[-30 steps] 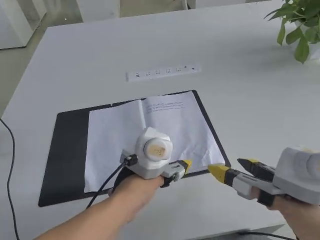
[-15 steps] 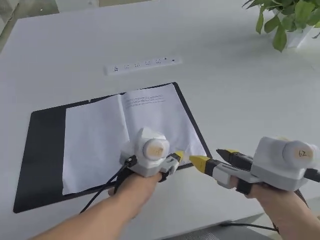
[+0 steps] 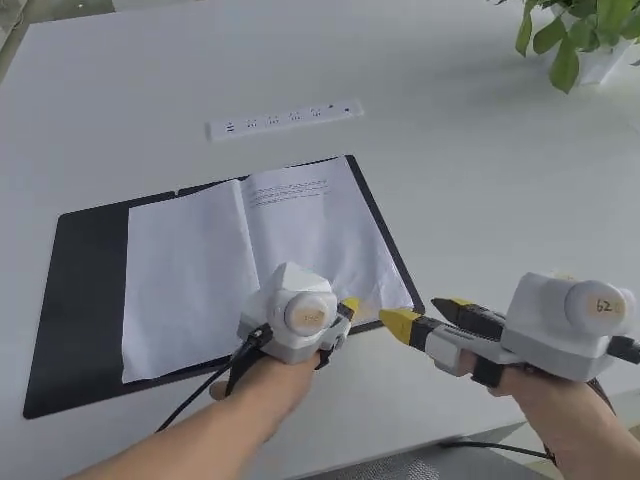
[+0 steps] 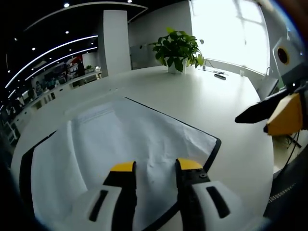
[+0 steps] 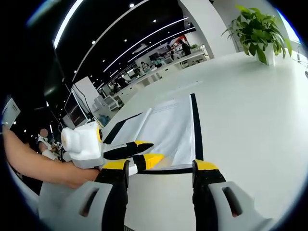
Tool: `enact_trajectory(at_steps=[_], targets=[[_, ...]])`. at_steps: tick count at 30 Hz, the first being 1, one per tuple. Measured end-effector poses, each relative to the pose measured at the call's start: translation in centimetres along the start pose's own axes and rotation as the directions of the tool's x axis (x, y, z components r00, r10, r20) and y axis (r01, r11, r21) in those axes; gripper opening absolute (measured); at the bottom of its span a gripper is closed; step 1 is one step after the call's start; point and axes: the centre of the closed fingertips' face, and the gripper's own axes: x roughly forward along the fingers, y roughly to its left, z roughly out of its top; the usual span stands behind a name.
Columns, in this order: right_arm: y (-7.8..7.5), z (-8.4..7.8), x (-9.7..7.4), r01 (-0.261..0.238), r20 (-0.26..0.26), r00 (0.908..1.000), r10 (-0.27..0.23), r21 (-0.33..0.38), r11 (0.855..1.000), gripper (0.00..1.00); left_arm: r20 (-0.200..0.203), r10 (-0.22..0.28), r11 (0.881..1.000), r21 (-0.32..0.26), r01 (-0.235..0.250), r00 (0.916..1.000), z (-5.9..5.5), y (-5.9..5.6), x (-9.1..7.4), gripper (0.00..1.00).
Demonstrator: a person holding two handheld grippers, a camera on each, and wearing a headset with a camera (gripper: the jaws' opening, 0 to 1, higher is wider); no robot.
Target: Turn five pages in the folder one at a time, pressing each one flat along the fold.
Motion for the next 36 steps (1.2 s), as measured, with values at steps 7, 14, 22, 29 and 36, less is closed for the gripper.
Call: enact_trajectory(at_steps=[7, 14, 22, 29, 36], targets=[[0.3, 0.4, 0.4, -0.010, 0.007, 0.9999, 0.010, 0.008, 1.000, 0.50, -0.001, 0.006, 1.000, 0.020, -0.006, 1.0000, 0.0, 0.4, 0.1, 0.23], [0.4, 0.4, 1.0, -0.015, 0.000, 0.9999, 0.015, 0.012, 1.000, 0.49, -0.007, 0.007, 0.999, 0.036, -0.007, 0.9999, 0.0, 0.7, 0.1, 0.18], [0.2, 0.3, 1.6, -0.013, -0.010, 0.9999, 0.013, 0.010, 1.000, 0.48, -0.021, 0.032, 0.997, 0.067, -0.030, 0.9993, 0.1, 1.5, 0.3, 0.08], [-0.1, 0.4, 2.3, -0.015, -0.016, 0.9998, 0.015, 0.003, 1.000, 0.46, -0.014, 0.036, 0.999, 0.004, -0.036, 0.9993, 0.0, 1.5, 0.2, 0.05], [-1.0, 0.4, 3.8, -0.005, -0.034, 0.9994, 0.005, 0.017, 1.000, 0.44, -0.011, 0.034, 0.999, 0.004, -0.034, 0.9993, 0.1, 1.5, 0.2, 0.05]])
